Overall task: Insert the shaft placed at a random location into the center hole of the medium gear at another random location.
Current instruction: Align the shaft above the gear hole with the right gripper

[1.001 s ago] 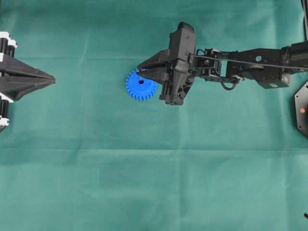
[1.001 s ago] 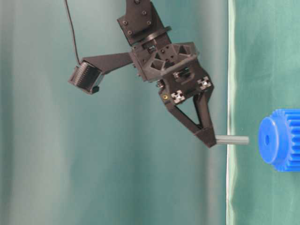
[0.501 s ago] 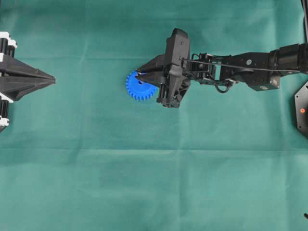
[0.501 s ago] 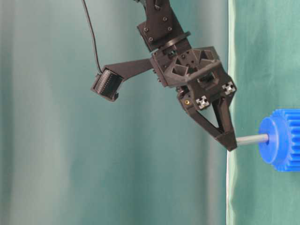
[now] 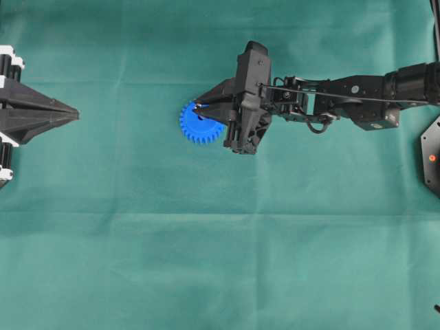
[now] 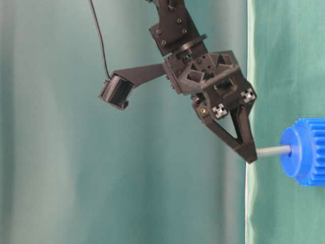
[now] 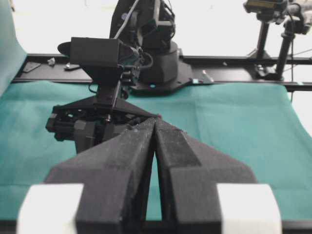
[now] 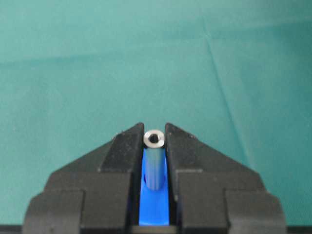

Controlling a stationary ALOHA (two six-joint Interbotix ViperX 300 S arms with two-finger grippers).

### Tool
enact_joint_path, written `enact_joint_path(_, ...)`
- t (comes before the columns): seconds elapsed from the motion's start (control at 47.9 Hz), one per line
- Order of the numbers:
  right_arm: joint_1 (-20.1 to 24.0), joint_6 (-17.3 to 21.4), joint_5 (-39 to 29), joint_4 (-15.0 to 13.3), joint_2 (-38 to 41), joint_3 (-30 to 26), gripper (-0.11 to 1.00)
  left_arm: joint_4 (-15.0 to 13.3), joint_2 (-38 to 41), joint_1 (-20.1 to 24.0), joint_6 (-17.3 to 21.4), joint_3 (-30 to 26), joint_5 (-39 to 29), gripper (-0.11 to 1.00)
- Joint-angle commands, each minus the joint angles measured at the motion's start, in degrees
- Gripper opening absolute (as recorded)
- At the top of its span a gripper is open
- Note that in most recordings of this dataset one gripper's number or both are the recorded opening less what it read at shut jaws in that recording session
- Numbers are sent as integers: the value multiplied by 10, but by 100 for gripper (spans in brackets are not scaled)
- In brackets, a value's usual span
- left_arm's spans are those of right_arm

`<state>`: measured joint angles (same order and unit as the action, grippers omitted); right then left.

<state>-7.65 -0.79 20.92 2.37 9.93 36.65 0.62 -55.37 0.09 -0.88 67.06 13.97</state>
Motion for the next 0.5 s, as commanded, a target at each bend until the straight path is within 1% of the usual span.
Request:
enact_joint_path(0.0, -2, -4, -3, 2, -30, -6, 13, 2, 4, 0, 0, -13, 3, 0)
enact_joint_path(0.188, -1, -10, -3, -2, -48, -7, 13, 2, 4, 0, 0, -14, 3, 0)
enact_joint_path(0.48, -2, -10, 9, -2, -46, -11, 13, 2, 4, 0, 0, -13, 4, 0)
